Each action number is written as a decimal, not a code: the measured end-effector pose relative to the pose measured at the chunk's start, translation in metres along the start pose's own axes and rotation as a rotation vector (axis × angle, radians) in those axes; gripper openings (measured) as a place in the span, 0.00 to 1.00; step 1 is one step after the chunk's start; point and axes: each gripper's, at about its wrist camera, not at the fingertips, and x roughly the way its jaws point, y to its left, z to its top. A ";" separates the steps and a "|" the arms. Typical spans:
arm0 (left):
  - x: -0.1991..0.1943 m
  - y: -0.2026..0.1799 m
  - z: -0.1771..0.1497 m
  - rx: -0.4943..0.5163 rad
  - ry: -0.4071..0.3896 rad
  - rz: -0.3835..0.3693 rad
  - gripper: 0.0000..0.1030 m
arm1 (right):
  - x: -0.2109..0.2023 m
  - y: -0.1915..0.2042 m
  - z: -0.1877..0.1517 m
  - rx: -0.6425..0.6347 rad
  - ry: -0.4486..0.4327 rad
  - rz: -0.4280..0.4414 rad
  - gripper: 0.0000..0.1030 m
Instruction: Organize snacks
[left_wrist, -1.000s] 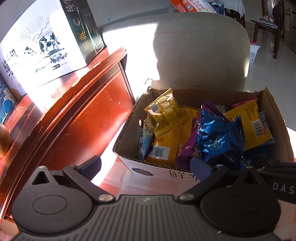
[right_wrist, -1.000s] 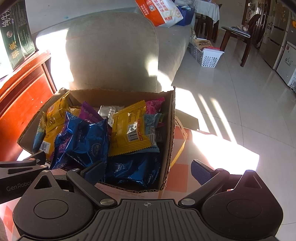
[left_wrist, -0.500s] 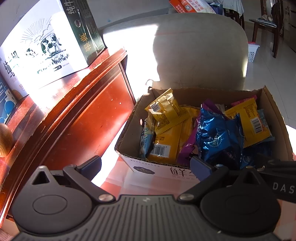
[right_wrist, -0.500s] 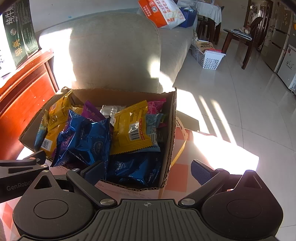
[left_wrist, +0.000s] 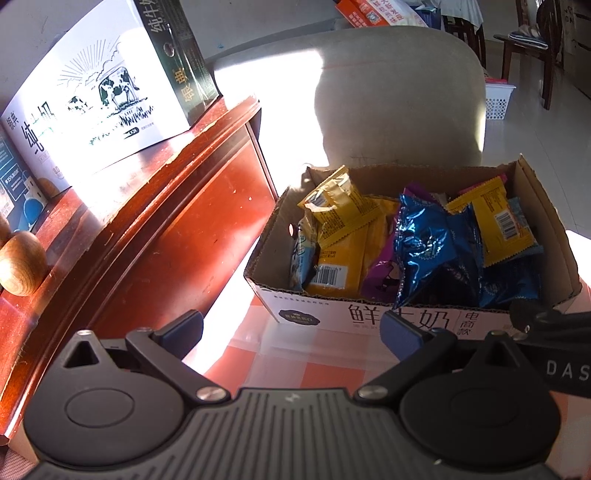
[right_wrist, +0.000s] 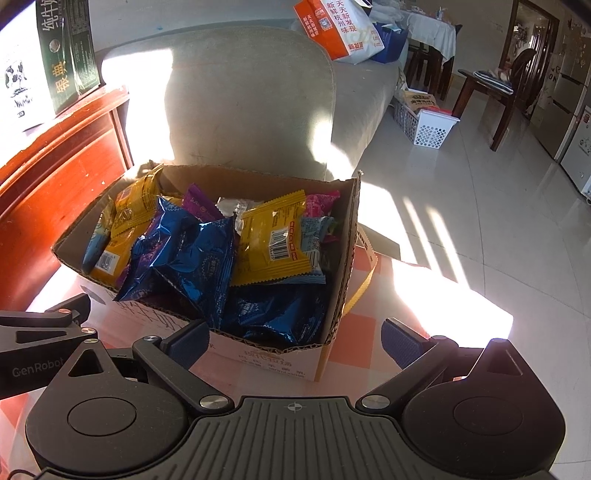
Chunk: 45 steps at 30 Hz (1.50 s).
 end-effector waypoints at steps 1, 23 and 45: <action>-0.002 0.001 -0.002 -0.003 0.003 0.000 0.98 | -0.001 0.001 -0.001 -0.005 -0.001 0.001 0.97; -0.049 0.026 -0.090 0.047 0.017 -0.030 0.98 | -0.032 0.007 -0.087 -0.027 0.052 0.150 0.97; -0.046 0.031 -0.144 0.095 0.102 -0.073 0.99 | -0.029 0.030 -0.192 -0.001 -0.073 0.156 1.00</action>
